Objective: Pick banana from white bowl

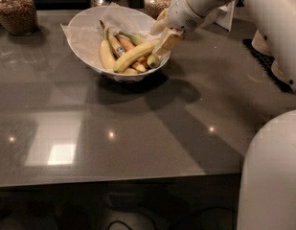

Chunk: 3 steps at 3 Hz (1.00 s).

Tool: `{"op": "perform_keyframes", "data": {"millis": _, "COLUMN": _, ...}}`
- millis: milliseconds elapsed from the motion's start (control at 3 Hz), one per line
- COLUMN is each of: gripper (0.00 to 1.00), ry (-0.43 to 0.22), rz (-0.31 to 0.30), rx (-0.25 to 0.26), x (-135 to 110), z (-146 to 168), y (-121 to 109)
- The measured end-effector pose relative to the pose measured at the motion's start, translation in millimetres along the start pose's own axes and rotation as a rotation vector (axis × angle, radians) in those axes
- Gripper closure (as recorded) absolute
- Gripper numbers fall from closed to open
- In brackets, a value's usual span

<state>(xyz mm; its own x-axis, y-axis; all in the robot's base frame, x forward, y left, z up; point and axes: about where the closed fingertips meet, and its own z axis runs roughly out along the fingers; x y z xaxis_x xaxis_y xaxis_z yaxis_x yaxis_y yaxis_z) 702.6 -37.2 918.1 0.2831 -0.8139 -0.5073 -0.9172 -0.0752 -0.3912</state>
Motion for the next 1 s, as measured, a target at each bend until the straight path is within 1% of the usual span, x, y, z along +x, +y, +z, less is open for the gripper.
{"op": "perform_keyframes", "data": {"millis": 333, "gripper": 0.5, "ry": 0.028, "rz": -0.004, "rx": -0.023, "x": 11.0, "z": 2.4, "y": -0.4}}
{"op": "perform_keyframes", "data": {"millis": 667, "gripper": 0.54, "ry": 0.043, "rz": -0.008, "rx": -0.034, "x": 17.3, "z": 4.2, "y": -2.1}}
{"op": "perform_keyframes", "data": {"millis": 1000, "gripper": 0.73, "ry": 0.049, "rz": -0.016, "rx": -0.038, "x": 18.5, "z": 5.0, "y": -4.5}}
